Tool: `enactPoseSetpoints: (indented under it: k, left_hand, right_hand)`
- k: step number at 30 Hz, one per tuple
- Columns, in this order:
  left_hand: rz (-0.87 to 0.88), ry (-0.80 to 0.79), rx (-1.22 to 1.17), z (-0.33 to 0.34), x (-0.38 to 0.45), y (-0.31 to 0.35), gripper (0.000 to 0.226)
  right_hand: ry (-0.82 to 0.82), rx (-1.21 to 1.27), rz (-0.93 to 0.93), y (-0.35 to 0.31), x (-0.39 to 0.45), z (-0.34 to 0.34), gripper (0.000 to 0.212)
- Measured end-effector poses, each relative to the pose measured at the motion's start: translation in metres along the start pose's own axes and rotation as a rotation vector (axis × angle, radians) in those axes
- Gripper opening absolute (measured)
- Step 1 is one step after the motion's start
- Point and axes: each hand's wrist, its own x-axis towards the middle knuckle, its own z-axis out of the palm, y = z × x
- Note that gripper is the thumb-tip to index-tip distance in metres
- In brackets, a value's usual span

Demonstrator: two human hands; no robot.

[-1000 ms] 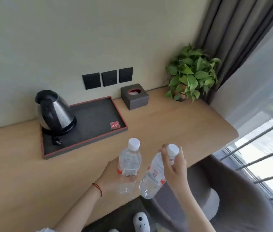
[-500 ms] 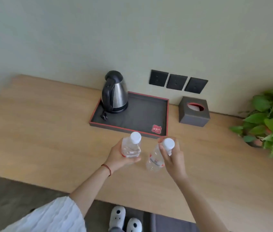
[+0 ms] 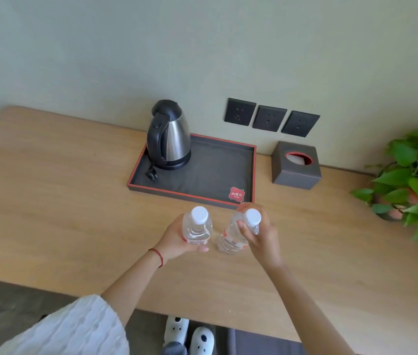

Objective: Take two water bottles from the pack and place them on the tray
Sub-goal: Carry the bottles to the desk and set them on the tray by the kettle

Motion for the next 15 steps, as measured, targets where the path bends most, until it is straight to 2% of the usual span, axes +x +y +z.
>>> enactPoseSetpoints:
  k: [3,5,7,11,12,13,15]
  left_hand:
    - [-0.049,0.06,0.001,-0.002,-0.001,0.004,0.056]
    - [-0.028,-0.009,0.015,-0.005,0.0,0.004,0.048]
    - [-0.016,-0.061,0.013,-0.007,-0.002,0.009,0.05]
    - [-0.008,-0.043,-0.106,-0.012,-0.01,0.025,0.097]
    - [0.032,-0.032,-0.075,-0.016,-0.012,0.035,0.1]
    - [0.103,-0.029,-0.023,-0.02,-0.012,0.046,0.092]
    - [0.267,-0.016,0.151,-0.025,-0.009,0.071,0.058]
  right_hand:
    - [0.061,-0.081,-0.043,-0.001,0.001,0.0,0.032]
    - [0.077,-0.15,-0.052,-0.003,0.002,-0.002,0.036]
    - [0.059,-0.223,-0.048,-0.005,0.002,-0.005,0.036]
    - [0.058,-0.411,-0.133,-0.019,0.003,-0.015,0.045]
    - [0.069,-0.466,-0.141,-0.025,0.004,-0.018,0.045]
    - [0.08,-0.533,-0.132,-0.032,0.005,-0.02,0.043]
    - [0.091,-0.694,-0.068,-0.043,0.011,-0.021,0.037]
